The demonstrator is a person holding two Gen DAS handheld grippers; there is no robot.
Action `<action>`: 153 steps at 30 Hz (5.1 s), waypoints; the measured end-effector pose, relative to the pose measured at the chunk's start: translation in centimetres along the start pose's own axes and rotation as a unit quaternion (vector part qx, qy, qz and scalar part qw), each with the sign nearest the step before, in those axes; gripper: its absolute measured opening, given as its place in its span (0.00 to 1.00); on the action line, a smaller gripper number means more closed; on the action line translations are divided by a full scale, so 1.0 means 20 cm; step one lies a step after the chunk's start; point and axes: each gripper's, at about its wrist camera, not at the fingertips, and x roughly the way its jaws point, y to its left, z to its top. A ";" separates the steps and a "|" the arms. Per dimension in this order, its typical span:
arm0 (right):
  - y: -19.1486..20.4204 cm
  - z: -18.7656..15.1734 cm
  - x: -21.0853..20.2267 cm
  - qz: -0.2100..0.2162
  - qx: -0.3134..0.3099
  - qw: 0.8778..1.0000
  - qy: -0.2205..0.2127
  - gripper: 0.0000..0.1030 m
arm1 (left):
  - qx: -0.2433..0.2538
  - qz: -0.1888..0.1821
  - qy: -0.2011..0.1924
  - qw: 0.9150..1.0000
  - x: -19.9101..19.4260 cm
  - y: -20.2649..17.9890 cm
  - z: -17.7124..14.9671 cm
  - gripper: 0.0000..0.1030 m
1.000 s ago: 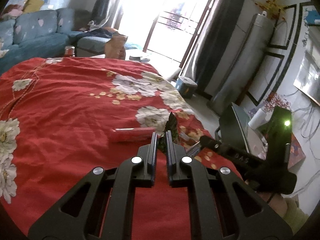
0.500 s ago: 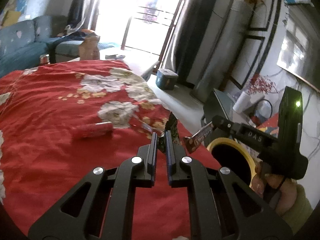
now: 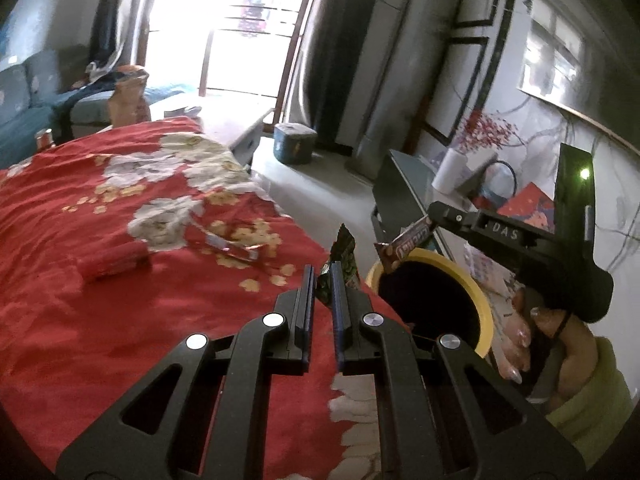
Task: Collect trash
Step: 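Lift the green snack bag and chocolate wrapper and carry them over the yellow-rimmed bin, then open both tools to drop the snack bag and chocolate wrapper into the bin, then move both tools back over the bedspread toward the red tube and red wrapper, then grasp the red snack tube with the left tool while the right tool grasps the red-white wrapper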
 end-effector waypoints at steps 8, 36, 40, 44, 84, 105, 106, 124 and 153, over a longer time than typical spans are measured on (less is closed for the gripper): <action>-0.20 0.02 -0.09 -0.044 0.015 0.999 -0.024 0.09 | 0.027 -0.024 0.015 0.999 0.08 -0.16 -0.03 0.04; -0.78 0.00 -0.20 -0.179 0.059 0.981 -0.052 0.09 | 0.119 -0.097 0.044 0.987 0.48 -0.64 -0.03 0.04; -0.83 -0.02 -0.19 -0.189 0.069 0.978 -0.048 0.09 | 0.117 -0.100 0.052 0.987 0.53 -0.66 -0.05 0.04; -0.88 -0.03 -0.18 -0.192 0.078 0.977 -0.044 0.09 | 0.115 -0.104 0.060 0.986 0.59 -0.68 -0.06 0.04; -0.46 0.01 -0.19 -0.120 -0.003 0.991 -0.052 0.75 | 0.034 -0.016 0.021 0.999 0.44 -0.36 0.04 0.89; 0.10 -0.12 -0.03 -0.028 -0.098 0.995 -0.004 0.77 | -0.081 0.110 -0.060 0.989 0.10 0.24 0.09 0.89; 0.13 -0.13 -0.02 -0.024 -0.103 0.994 -0.001 0.77 | -0.087 0.113 -0.062 0.988 0.09 0.27 0.08 0.89; 0.61 -0.22 0.27 0.043 -0.184 0.979 0.071 0.77 | -0.172 0.164 -0.060 0.969 -0.04 0.70 0.00 0.89; 0.63 -0.33 1.06 -0.035 -0.251 0.948 0.191 0.50 | -0.353 0.087 0.006 0.931 0.27 1.10 -0.07 0.75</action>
